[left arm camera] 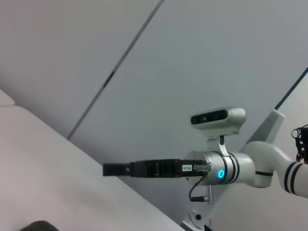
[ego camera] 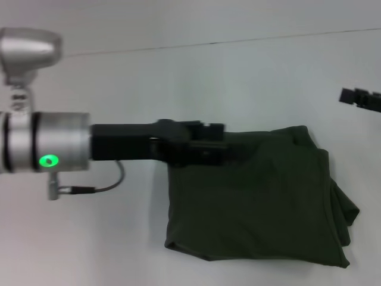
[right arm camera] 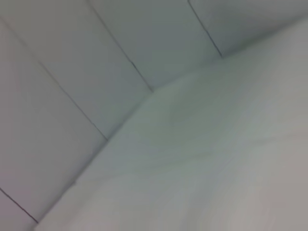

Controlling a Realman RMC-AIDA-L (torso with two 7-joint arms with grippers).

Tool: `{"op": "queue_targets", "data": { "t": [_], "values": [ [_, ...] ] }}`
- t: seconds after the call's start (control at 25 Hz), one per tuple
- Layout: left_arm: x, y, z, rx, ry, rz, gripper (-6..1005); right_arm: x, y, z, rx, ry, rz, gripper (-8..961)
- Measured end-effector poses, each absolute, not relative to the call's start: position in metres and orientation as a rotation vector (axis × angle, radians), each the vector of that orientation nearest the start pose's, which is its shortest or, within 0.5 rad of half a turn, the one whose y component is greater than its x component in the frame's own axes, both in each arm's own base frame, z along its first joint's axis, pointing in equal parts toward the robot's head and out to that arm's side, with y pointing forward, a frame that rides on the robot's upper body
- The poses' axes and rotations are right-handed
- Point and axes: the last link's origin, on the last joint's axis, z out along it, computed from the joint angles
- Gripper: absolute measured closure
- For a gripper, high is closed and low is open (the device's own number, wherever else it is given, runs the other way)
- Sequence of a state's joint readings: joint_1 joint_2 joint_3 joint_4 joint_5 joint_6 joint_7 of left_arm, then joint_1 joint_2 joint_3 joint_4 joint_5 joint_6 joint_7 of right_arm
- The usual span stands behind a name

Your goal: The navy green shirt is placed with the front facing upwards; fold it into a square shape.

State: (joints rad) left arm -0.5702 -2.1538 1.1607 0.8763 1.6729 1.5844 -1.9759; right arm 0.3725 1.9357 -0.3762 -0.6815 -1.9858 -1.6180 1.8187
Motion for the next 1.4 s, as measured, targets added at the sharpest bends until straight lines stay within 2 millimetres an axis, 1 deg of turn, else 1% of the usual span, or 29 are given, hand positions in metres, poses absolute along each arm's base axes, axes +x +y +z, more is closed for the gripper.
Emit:
{"op": "queue_targets", "data": {
  "t": [0.08,0.12,0.16,0.2,0.24,0.28,0.44,0.6,0.76,1.0,1.12,1.4],
  "values": [
    [-0.152,0.321,-0.030,-2.987,-0.991,-0.966,125,0.351,0.295,0.112,-2.153,1.368,0.843,55],
    [-0.152,0.321,-0.030,-2.987,-0.991,-0.966,125,0.357,0.291,0.118,-2.122,1.446,0.802,55],
    [-0.159,0.318,-0.022,-2.977,-0.986,-0.987,124,0.357,0.291,0.118,-2.122,1.446,0.802,55],
    [-0.159,0.318,-0.022,-2.977,-0.986,-0.987,124,0.359,0.289,0.121,-2.110,1.474,0.785,56],
    [-0.166,0.316,-0.014,-2.969,-0.975,-1.005,124,0.361,0.287,0.124,-2.096,1.509,0.765,56],
    [-0.173,0.312,-0.012,-2.981,-0.961,-0.982,124,0.363,0.286,0.126,-2.089,1.538,0.741,56],
    [-0.183,0.309,-0.014,-2.995,-0.964,-0.910,125,0.369,0.282,0.128,-2.069,1.627,0.668,56],
    [-0.187,0.306,-0.019,-3.016,-0.965,-0.860,125,0.371,0.282,0.123,-2.072,1.677,0.618,56],
    [-0.195,0.305,-0.022,-3.015,-0.995,-0.814,126,0.365,0.288,0.114,-2.101,1.682,0.612,55],
    [-0.204,0.304,-0.022,-2.999,-1.000,-0.806,125,0.358,0.298,0.092,-2.150,1.706,0.599,59],
    [-0.209,0.304,-0.021,-2.977,-1.023,-0.816,125,0.357,0.302,0.083,-2.165,1.718,0.558,60],
    [-0.210,0.304,-0.021,-2.976,-1.028,-0.821,124,0.358,0.308,0.075,-2.147,1.717,0.525,83]
  ]
}}
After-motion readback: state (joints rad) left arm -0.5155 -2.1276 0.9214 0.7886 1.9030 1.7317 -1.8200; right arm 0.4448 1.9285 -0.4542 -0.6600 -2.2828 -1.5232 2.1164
